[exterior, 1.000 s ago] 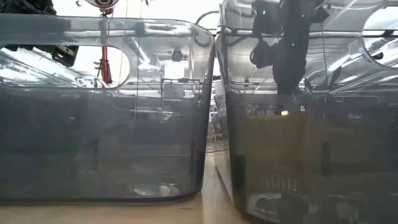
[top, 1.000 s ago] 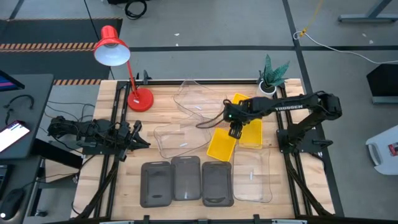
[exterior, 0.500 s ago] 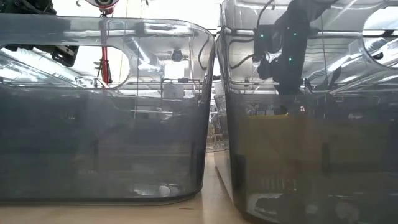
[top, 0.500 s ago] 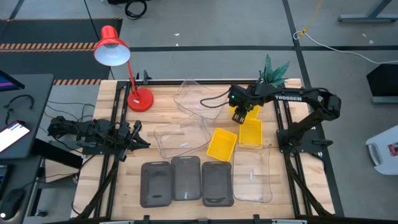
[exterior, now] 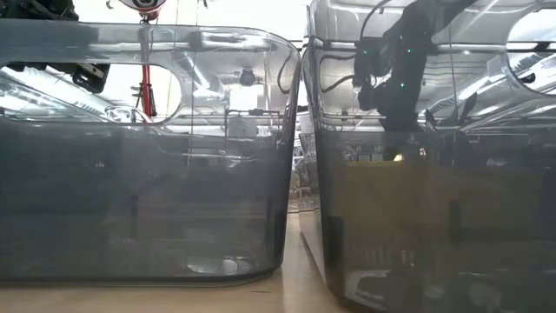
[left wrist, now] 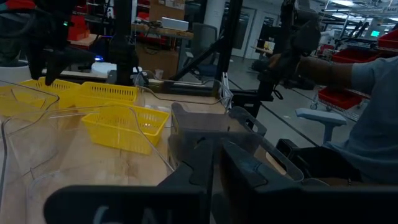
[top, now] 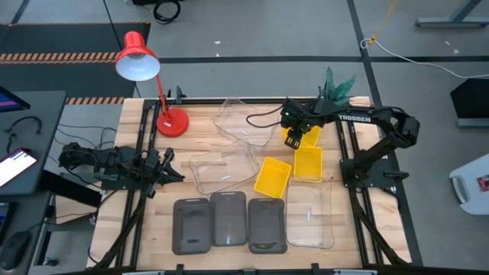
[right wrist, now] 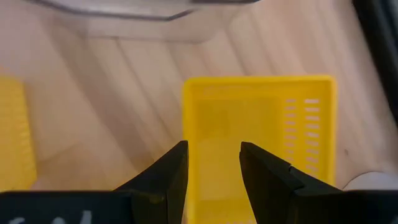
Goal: Stack baskets by color
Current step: Stack the top yellow bin on the bottom right yellow bin
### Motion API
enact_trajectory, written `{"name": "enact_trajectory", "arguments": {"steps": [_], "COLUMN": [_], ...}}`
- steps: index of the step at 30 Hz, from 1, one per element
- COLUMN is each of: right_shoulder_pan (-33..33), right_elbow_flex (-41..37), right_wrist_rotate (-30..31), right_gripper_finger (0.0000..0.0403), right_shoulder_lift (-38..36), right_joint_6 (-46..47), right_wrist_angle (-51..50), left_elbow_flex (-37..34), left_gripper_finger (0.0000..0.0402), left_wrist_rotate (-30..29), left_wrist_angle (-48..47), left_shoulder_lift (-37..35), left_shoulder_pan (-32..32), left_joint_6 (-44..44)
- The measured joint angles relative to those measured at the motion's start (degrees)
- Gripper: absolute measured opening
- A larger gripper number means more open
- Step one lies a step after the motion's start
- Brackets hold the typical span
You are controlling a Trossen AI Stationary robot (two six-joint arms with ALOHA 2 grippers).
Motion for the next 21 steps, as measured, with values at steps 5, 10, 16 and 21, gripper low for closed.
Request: {"name": "enact_trajectory", "arguments": {"steps": [5, 10, 16, 21], "right_shoulder_pan": [-3.63, -8.66, -13.39, -14.28], "right_elbow_flex": [0.0, 0.0, 0.0, 0.55], "right_wrist_rotate": [0.2, 0.34, 0.35, 3.04], "right_gripper_finger": [0.015, 0.015, 0.015, 0.015], "right_shoulder_lift": [0.0, 0.0, 1.86, 7.24], "right_joint_6": [-3.88, -6.78, -9.99, -13.06], "right_wrist_angle": [3.09, 3.19, 3.48, 3.19], "left_elbow_flex": [-0.02, 0.0, -0.01, 0.0], "left_gripper_finger": [0.0035, 0.0038, 0.003, 0.0028], "left_wrist_rotate": [0.0, 0.01, 0.01, 0.0], "left_wrist_angle": [0.0, 0.0, 0.0, 0.02], "left_shoulder_lift": [0.0, 0.0, 0.0, 0.0], "left_shoulder_pan": [0.02, 0.01, 0.01, 0.0], "left_joint_6": [0.03, 0.01, 0.01, 0.01]}}
